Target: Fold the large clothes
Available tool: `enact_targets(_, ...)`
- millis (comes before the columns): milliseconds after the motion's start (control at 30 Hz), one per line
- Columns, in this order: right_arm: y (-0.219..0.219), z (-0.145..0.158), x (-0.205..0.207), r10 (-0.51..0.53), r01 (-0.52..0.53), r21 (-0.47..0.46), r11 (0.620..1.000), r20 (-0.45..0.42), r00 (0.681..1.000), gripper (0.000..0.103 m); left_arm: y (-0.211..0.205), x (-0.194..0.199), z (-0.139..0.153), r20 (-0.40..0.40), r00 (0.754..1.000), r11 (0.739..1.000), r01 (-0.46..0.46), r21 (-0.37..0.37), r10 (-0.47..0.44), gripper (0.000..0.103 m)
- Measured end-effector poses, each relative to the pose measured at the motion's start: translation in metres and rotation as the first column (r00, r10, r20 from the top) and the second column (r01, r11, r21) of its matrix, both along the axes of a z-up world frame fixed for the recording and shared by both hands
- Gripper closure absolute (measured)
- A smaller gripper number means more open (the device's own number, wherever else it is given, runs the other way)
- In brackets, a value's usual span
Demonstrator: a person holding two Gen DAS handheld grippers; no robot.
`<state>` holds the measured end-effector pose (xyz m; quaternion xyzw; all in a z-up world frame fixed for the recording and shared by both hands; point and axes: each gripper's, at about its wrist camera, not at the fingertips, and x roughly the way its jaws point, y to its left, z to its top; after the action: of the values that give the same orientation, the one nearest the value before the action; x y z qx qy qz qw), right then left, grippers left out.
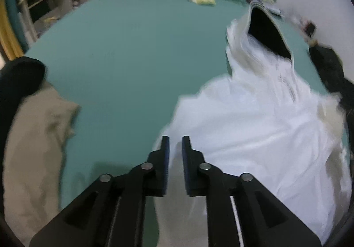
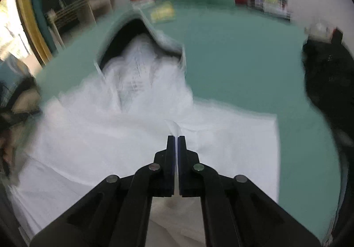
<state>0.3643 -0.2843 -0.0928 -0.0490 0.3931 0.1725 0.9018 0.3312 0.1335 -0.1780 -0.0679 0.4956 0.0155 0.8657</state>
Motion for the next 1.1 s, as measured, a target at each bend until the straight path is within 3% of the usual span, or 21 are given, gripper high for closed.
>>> enact_targets(33,-0.009,0.01,-0.006,-0.013,0.013,0.008,1.0,0.04,0.999,0.102,-0.001,0.0,-0.011,-0.034,0.999,1.0,0.012,0.006,-0.011,0.089)
enact_targets(100,-0.026,0.011,-0.016,-0.058,0.058,0.008,0.998,0.048,0.997,0.102,-0.005,-0.002,-0.011,0.0,1.0,0.998,0.023,0.058,-0.023,0.089)
enact_targets(200,-0.056,-0.025,-0.025,-0.143,0.144,-0.002,0.99,-0.099,0.985,0.101,-0.003,-0.001,-0.011,0.006,1.0,0.994,-0.015,0.108,0.014,0.089)
enact_targets(267,-0.075,-0.058,-0.033,-0.205,0.208,-0.013,0.978,-0.236,0.95,0.101,0.003,-0.003,-0.012,0.018,0.999,0.986,-0.047,0.16,0.044,0.089)
enact_targets(333,-0.087,-0.07,-0.042,-0.227,0.227,-0.035,0.973,-0.28,0.933,0.099,0.006,0.0,-0.01,0.024,0.998,0.984,-0.062,0.169,0.058,0.089)
enact_targets(400,-0.08,-0.056,-0.051,-0.216,0.193,-0.139,0.971,-0.174,0.961,0.097,0.009,-0.001,-0.007,0.024,0.997,0.985,-0.077,0.155,0.074,0.089)
enact_targets(467,-0.066,-0.039,-0.048,-0.172,0.154,-0.194,0.969,-0.08,0.982,0.091,0.013,-0.003,-0.003,0.037,0.997,0.993,-0.073,0.089,0.07,0.089)
enact_targets(500,-0.059,-0.029,-0.042,-0.142,0.132,-0.197,0.971,-0.04,0.989,0.077,0.015,-0.002,0.0,0.043,0.997,0.995,-0.073,0.065,0.07,0.085)
enact_targets(533,-0.05,-0.02,-0.034,-0.11,0.107,-0.205,0.973,-0.005,0.994,0.054,0.017,-0.002,0.003,0.053,0.996,0.996,-0.077,0.042,0.075,0.077)
enact_targets(567,-0.04,-0.013,-0.024,-0.076,0.081,-0.212,0.974,0.031,0.997,0.041,0.018,-0.003,0.006,0.065,0.995,0.997,-0.073,0.028,0.072,0.071)
enact_targets(600,-0.033,-0.009,-0.013,-0.05,0.062,-0.21,0.976,0.062,0.997,0.022,0.023,-0.008,0.01,0.076,0.995,0.997,-0.068,0.023,0.066,0.06)
enact_targets(633,-0.026,-0.007,-0.002,-0.029,0.045,-0.197,0.979,0.085,0.996,0.017,0.024,-0.007,0.012,0.087,0.994,0.998,-0.065,0.026,0.063,0.056)
enact_targets(767,0.009,-0.015,0.08,0.054,-0.052,-0.07,0.996,0.025,0.998,0.017,0.022,-0.003,0.014,0.089,0.994,0.998,-0.063,0.008,0.062,0.056)
enact_targets(900,0.035,-0.047,0.159,0.058,-0.055,0.035,0.998,-0.074,0.996,0.018,0.013,0.015,0.014,0.093,0.995,0.999,-0.035,-0.002,0.036,0.056)
enact_targets(967,0.044,-0.067,0.189,0.07,-0.056,0.097,0.994,-0.147,0.987,0.025,0.008,0.021,0.013,0.087,0.996,1.0,-0.028,-0.011,0.029,0.056)
enact_targets(1000,0.048,-0.075,0.199,0.082,-0.062,0.111,0.992,-0.183,0.98,0.05,0.005,0.027,0.012,0.083,0.996,1.0,-0.023,-0.015,0.024,0.056)
enact_targets(1033,0.051,-0.083,0.207,0.096,-0.073,0.116,0.991,-0.206,0.974,0.09,0.002,0.03,0.012,0.081,0.997,1.0,-0.014,-0.018,0.016,0.056)
enact_targets(1100,0.051,-0.083,0.203,0.116,-0.103,0.078,0.992,-0.179,0.977,0.093,-0.005,0.034,0.011,0.078,0.997,1.0,-0.008,-0.01,0.009,0.056)
